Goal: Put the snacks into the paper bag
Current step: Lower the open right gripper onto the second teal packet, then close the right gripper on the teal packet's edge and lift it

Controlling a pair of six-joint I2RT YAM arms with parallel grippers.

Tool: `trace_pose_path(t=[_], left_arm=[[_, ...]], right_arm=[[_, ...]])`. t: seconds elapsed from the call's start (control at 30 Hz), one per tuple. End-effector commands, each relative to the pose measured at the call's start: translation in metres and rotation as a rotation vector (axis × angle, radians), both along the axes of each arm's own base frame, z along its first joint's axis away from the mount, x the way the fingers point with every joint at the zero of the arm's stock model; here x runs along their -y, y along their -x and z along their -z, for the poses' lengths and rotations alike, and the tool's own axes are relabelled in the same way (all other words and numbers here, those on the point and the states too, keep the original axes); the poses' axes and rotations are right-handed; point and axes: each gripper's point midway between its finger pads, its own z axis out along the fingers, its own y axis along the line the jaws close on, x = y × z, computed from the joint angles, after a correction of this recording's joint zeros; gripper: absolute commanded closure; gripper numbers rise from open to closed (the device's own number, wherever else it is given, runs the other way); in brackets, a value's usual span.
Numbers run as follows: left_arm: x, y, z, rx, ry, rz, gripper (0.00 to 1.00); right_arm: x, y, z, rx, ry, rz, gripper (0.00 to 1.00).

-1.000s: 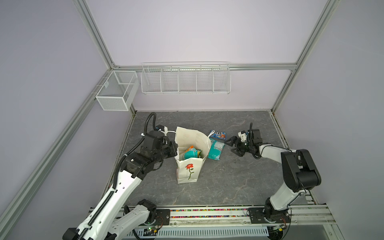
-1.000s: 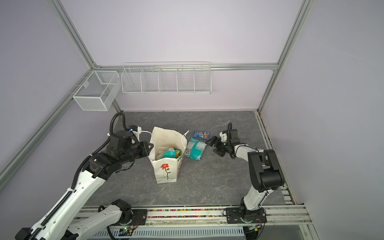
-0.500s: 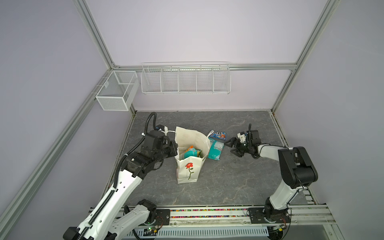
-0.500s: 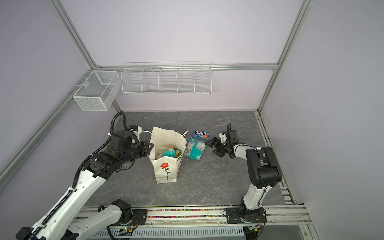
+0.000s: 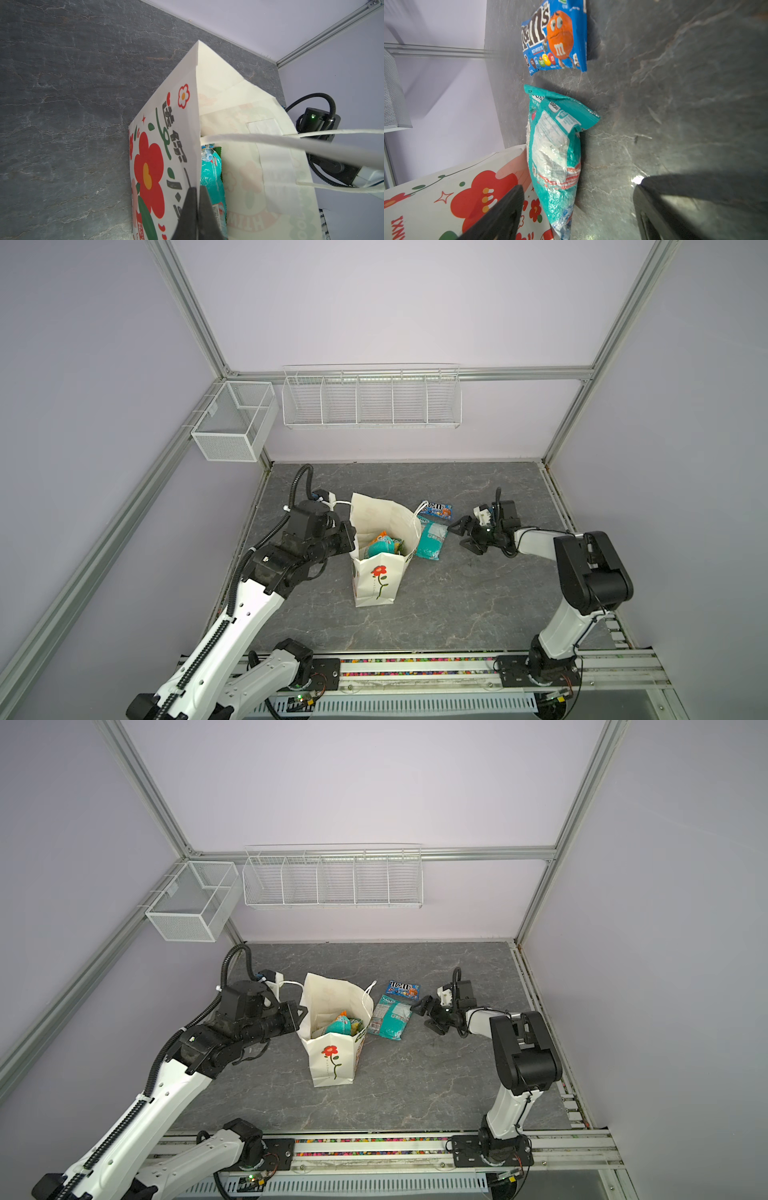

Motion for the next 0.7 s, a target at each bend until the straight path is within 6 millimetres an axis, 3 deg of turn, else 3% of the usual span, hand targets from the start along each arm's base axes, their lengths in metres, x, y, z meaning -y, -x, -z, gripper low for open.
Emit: trace_pose_path(t=[0.0, 0.17, 0.67], left_arm=[[0.001, -0.003, -0.006, 0.039, 0.005, -0.003, 1.00], [0.000, -0.003, -0.005, 0.038, 0.001, -0.006, 1.00], [-0.001, -0.004, -0.003, 0.036, -0.006, -0.011, 1.00]], right_arm=[[-0.003, -0.003, 0.005, -0.002, 0.005, -0.006, 0.15], [-0.006, -0.012, 0.000, 0.015, 0.006, -0.008, 0.15], [-0.010, -0.025, 0.017, -0.010, 0.025, -0.012, 0.20]])
